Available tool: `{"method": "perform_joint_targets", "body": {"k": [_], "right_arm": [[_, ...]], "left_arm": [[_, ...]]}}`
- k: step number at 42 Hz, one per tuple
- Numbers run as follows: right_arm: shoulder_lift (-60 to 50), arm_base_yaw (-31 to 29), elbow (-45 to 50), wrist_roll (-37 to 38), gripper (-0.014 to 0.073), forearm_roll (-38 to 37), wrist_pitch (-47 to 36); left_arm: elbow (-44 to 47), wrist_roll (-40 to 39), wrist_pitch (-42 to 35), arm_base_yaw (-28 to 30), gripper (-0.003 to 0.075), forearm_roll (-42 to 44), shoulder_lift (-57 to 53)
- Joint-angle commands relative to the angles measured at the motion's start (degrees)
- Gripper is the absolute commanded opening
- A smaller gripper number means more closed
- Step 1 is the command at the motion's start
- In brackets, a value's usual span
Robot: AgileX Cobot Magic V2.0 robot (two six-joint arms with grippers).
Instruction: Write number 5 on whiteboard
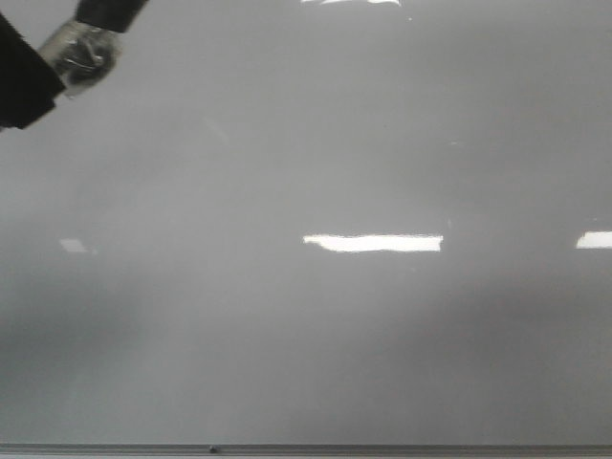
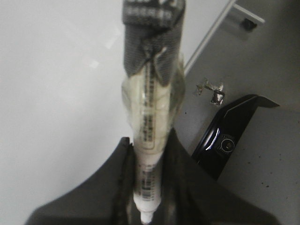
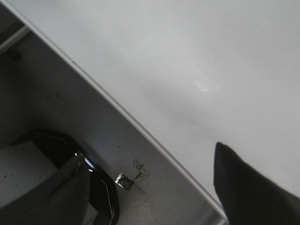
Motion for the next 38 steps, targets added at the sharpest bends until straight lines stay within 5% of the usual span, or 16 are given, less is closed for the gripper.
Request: {"method": "perform_joint_targets", "body": {"k": [1,19,38], "right_arm": [[1.92,4.89,-4.06,-5.25,0.0568,1.74,0.35],[8.11,17.38,-7.42,-17.86,0.0552,7.37,-2.49],[10.68,18.15,-7.37,-21.98,0.0348,10.62,-2.47]], "left_arm": [[-3.11,0.35,-2.43,-5.62,-0.002,0.98,1.37],[-7.78,0.47,-8.0,-24.03,-0.002,6.64,8.47],[-7.78,0.47,-9.59,-26.31,-0.002,7.39,8.47]]}}
